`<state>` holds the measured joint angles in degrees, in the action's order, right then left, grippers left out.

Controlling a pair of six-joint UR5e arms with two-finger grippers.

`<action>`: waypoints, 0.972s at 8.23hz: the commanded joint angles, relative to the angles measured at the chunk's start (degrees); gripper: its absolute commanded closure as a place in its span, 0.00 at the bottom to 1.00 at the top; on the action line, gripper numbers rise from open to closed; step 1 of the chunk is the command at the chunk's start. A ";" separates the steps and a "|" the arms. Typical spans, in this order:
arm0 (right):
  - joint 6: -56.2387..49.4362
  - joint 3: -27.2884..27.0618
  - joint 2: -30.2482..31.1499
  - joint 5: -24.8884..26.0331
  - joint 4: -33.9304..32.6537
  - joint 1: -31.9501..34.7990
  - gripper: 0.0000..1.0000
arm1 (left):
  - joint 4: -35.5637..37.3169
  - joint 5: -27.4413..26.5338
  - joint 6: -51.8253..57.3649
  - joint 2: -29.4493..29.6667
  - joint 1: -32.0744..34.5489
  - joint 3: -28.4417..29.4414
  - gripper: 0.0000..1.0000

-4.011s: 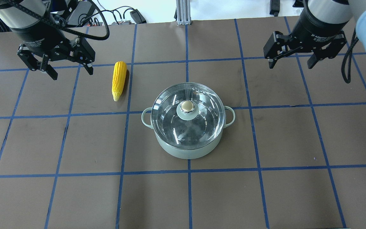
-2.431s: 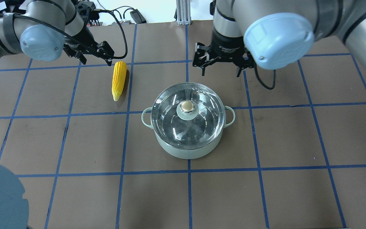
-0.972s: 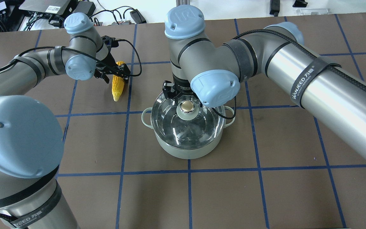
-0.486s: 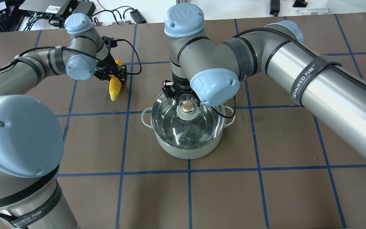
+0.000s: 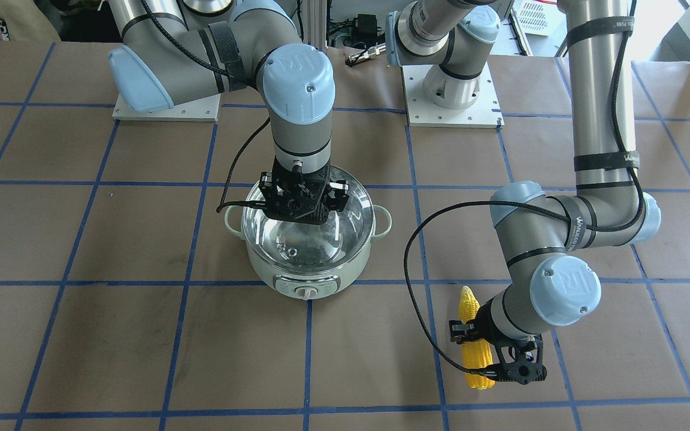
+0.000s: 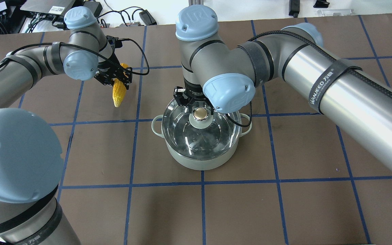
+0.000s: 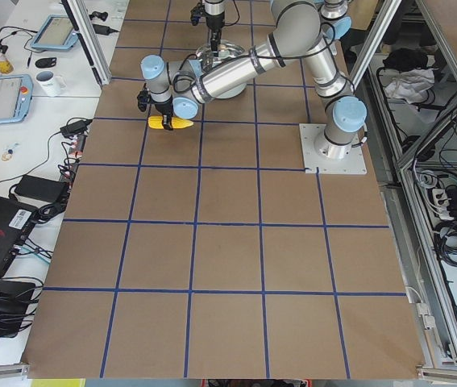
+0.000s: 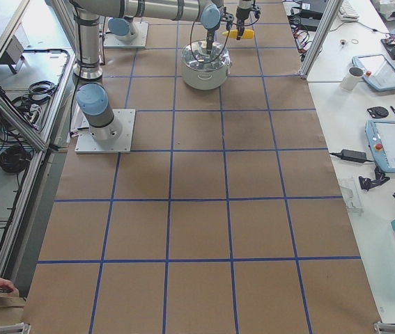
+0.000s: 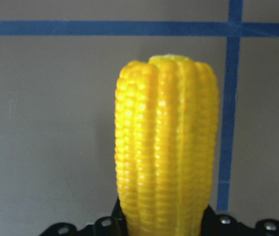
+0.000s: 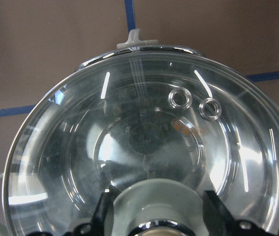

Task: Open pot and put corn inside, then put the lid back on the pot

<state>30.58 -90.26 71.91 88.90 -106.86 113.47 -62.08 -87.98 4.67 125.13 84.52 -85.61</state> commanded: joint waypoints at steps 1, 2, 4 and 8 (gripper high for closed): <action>0.01 0.34 -0.37 0.57 0.16 0.00 0.32 | -3.92 -2.64 -0.10 -3.74 0.03 0.01 1.00; 0.01 0.35 -0.11 0.83 0.51 0.00 0.32 | -7.06 -2.64 -0.10 -6.54 0.03 0.01 1.00; 0.18 0.35 -0.02 -0.04 0.69 0.00 0.32 | -11.56 -2.64 -0.10 -10.33 0.03 0.01 1.00; 0.62 0.35 0.42 -0.13 3.67 0.18 0.32 | -11.66 -2.64 -0.10 -11.22 0.64 0.01 1.00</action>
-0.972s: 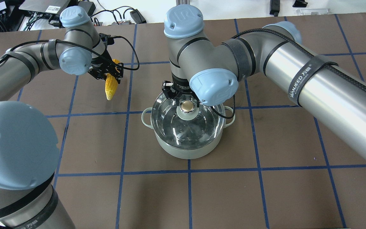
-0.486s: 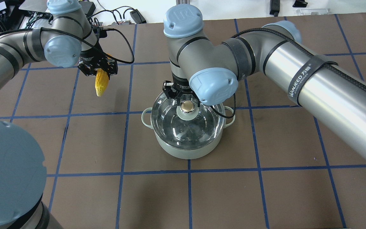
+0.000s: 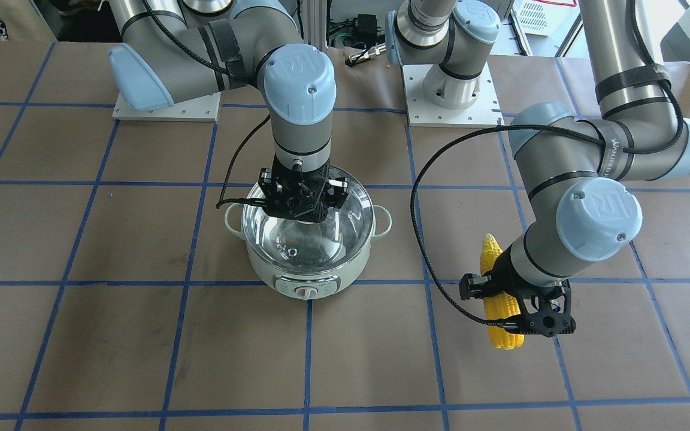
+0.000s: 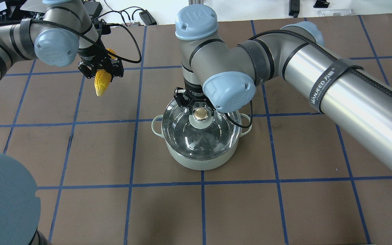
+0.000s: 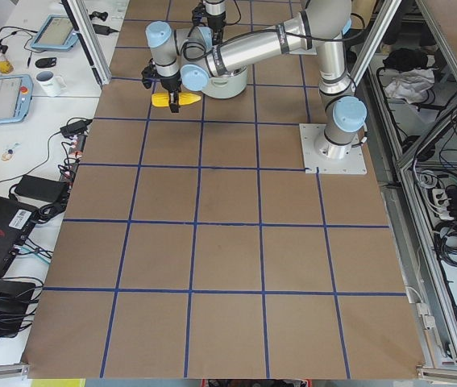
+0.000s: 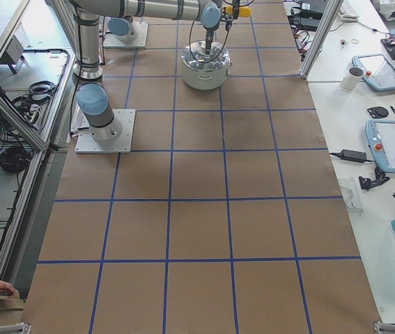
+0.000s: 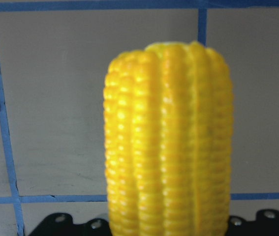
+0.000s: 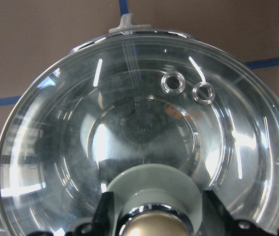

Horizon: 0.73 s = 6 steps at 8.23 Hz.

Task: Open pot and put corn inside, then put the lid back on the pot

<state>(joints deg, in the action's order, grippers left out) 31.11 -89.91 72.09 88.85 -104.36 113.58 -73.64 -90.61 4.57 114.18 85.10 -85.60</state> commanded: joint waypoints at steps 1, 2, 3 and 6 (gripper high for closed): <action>0.18 0.00 0.33 -0.17 1.27 0.41 0.32 | -0.10 0.35 -0.09 -0.28 0.07 0.00 1.00; 0.62 0.09 0.33 -0.17 1.27 0.50 0.32 | -0.10 0.09 -0.09 -0.45 0.07 0.00 1.00; 1.75 0.09 0.33 -0.08 1.18 1.02 0.32 | -0.10 0.00 0.00 -0.54 0.07 0.00 1.00; 1.77 0.09 0.33 0.10 1.01 1.12 0.41 | -0.02 -0.09 0.00 -0.54 0.07 0.00 1.00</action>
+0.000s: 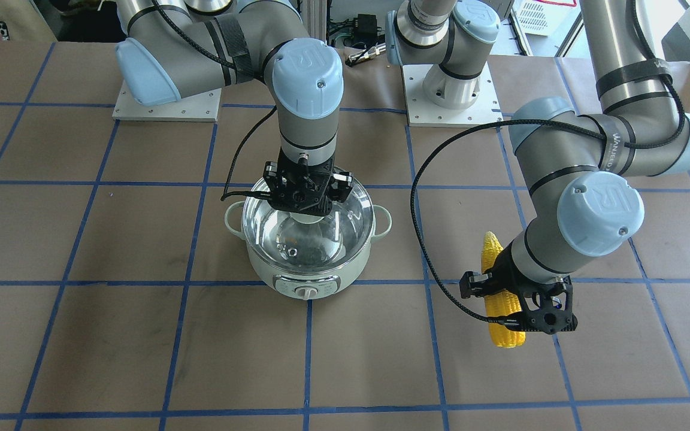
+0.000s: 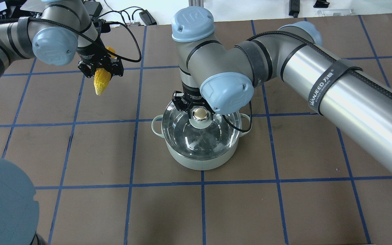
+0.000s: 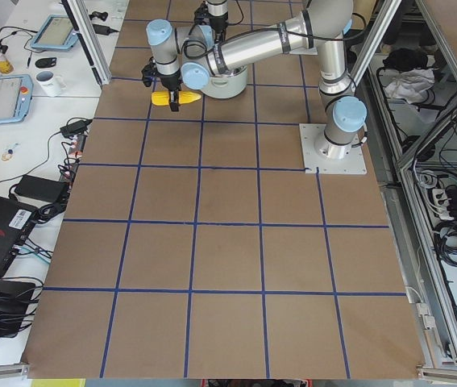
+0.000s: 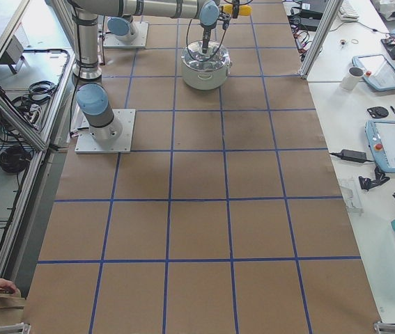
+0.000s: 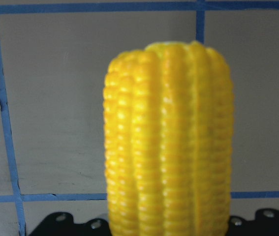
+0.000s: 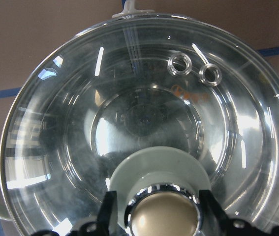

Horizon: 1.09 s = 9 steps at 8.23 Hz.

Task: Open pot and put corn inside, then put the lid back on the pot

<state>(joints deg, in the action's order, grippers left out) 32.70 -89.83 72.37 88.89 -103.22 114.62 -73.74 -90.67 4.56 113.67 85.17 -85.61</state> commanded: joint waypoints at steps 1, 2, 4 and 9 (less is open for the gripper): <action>0.17 0.09 0.05 0.14 -0.14 0.08 0.50 | 0.17 -0.04 0.01 0.06 0.00 0.00 1.00; 0.17 0.09 0.23 0.40 -0.14 0.08 0.55 | 0.26 -0.04 0.01 0.06 0.00 -0.09 1.00; 0.17 0.09 0.41 0.67 -0.05 0.08 0.60 | 0.44 -0.04 0.01 0.06 0.00 -0.09 1.00; -0.44 4.64 2.68 0.75 4.31 -0.97 0.63 | -0.18 0.22 -0.17 -1.95 0.61 -0.09 1.00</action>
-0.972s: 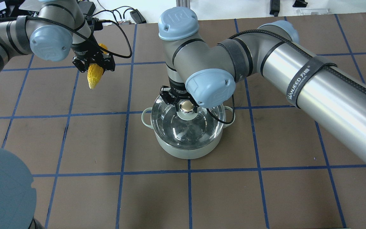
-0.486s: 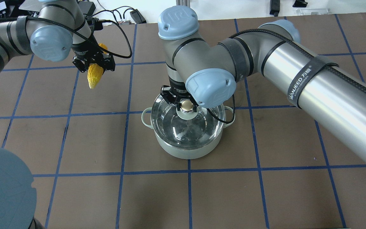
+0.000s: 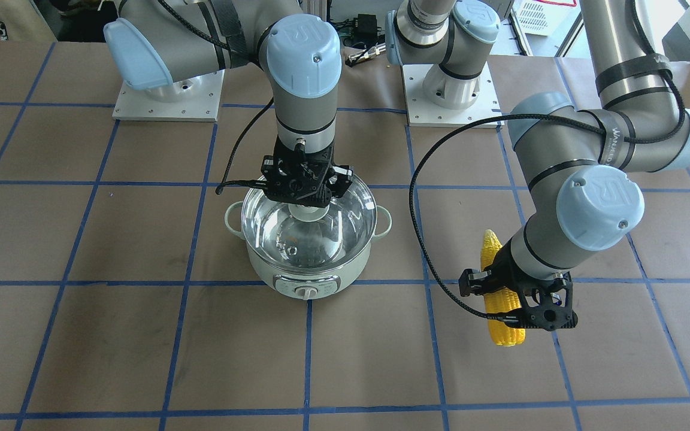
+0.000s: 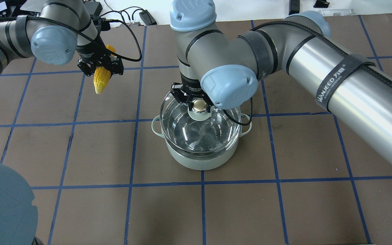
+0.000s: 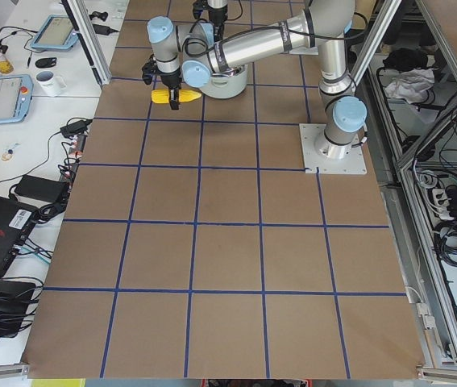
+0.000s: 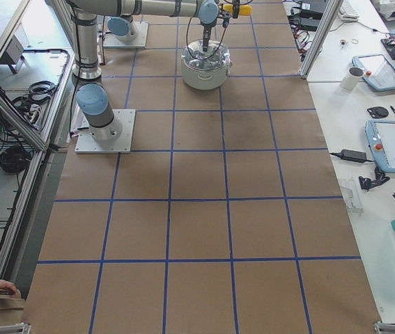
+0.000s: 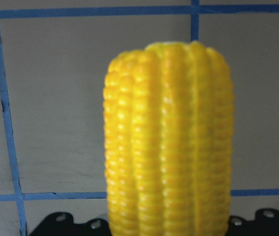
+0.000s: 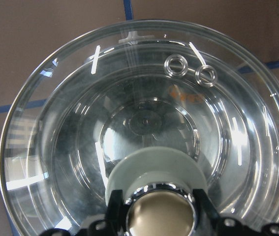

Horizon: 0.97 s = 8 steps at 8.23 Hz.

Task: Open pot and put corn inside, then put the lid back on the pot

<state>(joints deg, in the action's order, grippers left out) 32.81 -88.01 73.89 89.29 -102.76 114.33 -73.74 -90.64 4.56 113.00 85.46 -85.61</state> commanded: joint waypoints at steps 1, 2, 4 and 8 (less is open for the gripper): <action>-1.16 3.19 2.56 0.44 4.41 -1.81 0.63 | -1.31 0.55 -1.21 -2.59 1.02 0.00 1.00; -4.56 3.20 4.06 0.18 5.63 -4.26 0.63 | -1.84 0.55 -4.35 -3.74 3.29 -0.08 1.00; -15.61 3.20 7.57 0.00 9.23 -12.85 0.63 | -2.72 0.55 -9.28 -5.85 8.30 -0.17 1.00; -36.13 3.20 8.64 0.97 10.56 -27.21 0.63 | -2.72 0.90 -19.29 -7.17 15.94 -0.70 1.00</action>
<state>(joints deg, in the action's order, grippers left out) 3.83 -84.80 82.24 90.08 -92.59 92.40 -76.44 -89.92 -9.32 106.46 97.43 -86.13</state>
